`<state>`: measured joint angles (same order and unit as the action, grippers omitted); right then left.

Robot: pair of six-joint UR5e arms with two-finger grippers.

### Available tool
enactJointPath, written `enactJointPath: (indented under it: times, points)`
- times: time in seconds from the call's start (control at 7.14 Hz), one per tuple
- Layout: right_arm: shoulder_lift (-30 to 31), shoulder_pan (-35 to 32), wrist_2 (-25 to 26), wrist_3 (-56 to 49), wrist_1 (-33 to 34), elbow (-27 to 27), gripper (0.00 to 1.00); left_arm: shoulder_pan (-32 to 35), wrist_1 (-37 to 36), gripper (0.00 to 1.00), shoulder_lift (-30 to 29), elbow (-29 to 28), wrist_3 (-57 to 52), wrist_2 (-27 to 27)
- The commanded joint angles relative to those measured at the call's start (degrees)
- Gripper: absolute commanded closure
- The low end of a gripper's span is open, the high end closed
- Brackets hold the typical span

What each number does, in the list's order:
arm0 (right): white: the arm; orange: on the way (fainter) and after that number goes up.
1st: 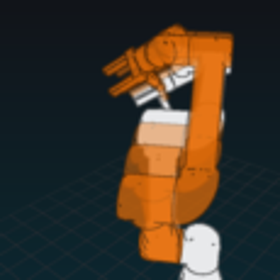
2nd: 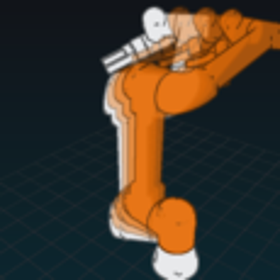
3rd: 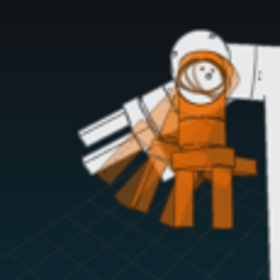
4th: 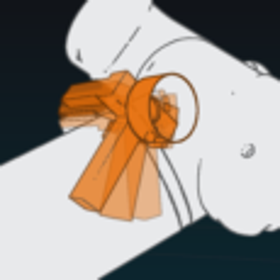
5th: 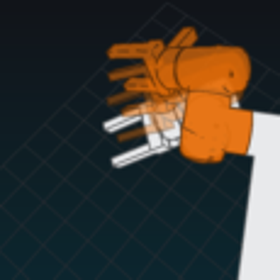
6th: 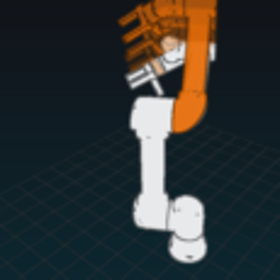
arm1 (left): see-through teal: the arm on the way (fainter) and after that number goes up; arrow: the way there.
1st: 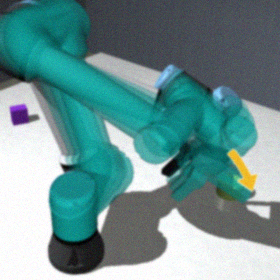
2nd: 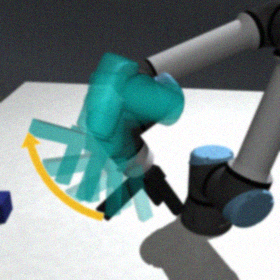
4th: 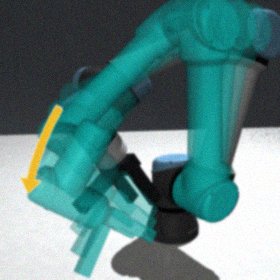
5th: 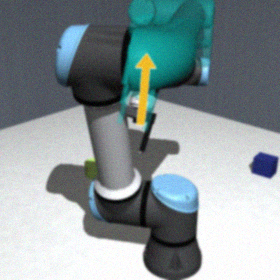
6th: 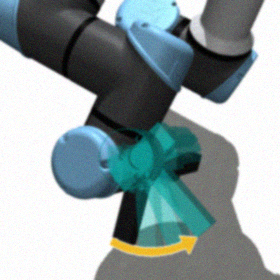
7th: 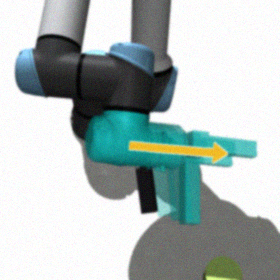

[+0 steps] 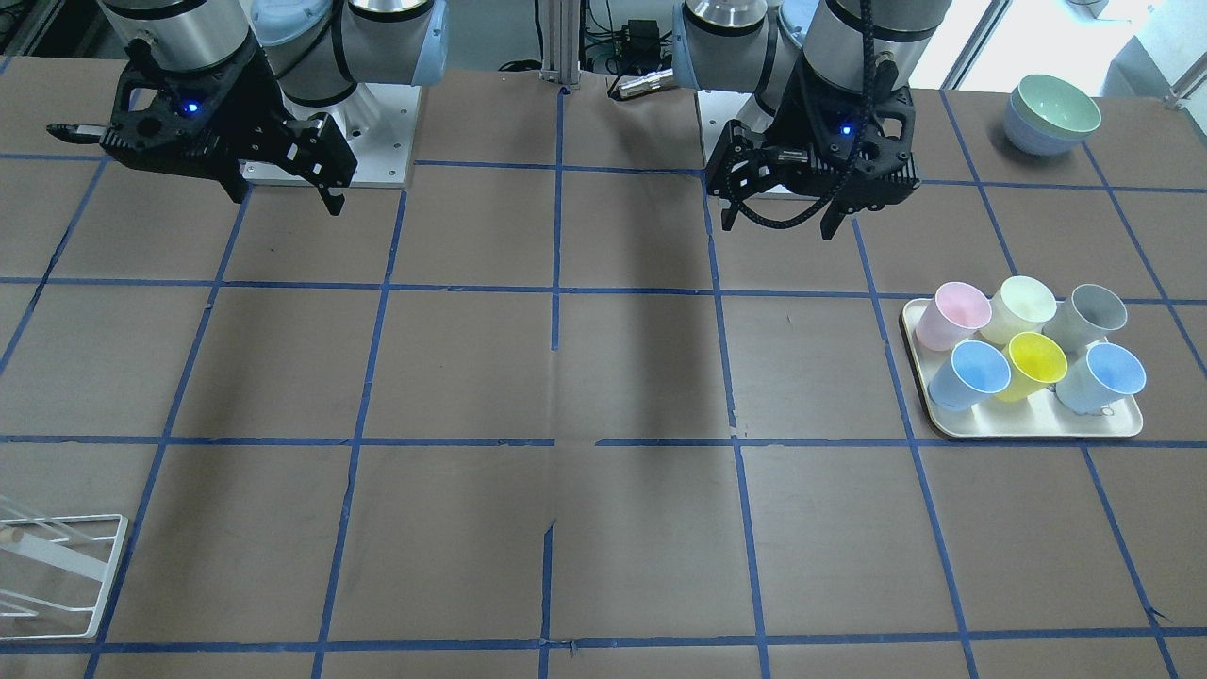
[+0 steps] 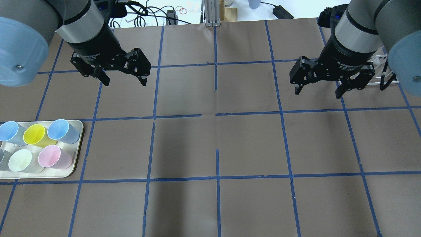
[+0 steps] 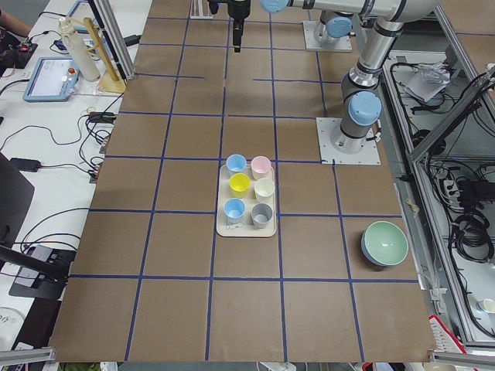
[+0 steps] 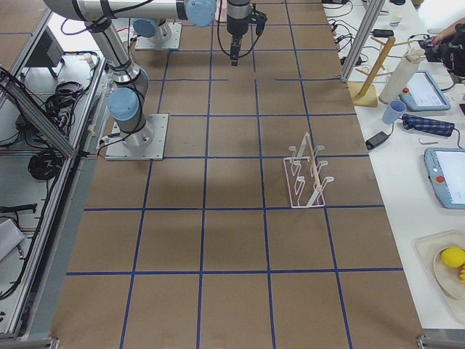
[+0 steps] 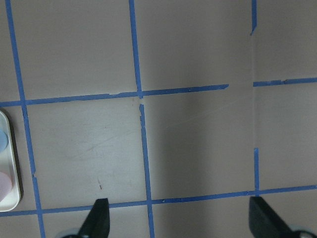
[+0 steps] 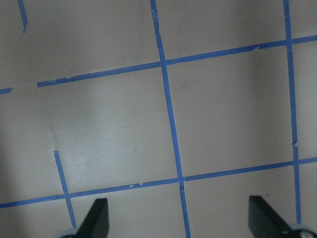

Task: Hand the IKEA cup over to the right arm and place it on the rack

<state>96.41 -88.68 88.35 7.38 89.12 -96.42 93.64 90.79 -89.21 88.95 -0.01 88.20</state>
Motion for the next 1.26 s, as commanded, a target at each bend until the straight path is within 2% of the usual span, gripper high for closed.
enactJointPath:
  times: [0.0,0.84,1.12]
  points:
    - [0.0,0.1,0.2,-0.1,-0.1,-0.1,0.0,0.0,0.0,0.0,0.1,0.1,-0.1,0.0]
    - [0.0,-0.2,0.2,0.0,0.3,-0.3,0.0,-0.2,0.1,0.0,0.5,0.5,-0.3,0.0]
    - [0.0,-0.2,0.3,0.4,0.2,-0.4,0.0,-3.2,0.8,0.0,1.5,1.7,-7.1,0.2]
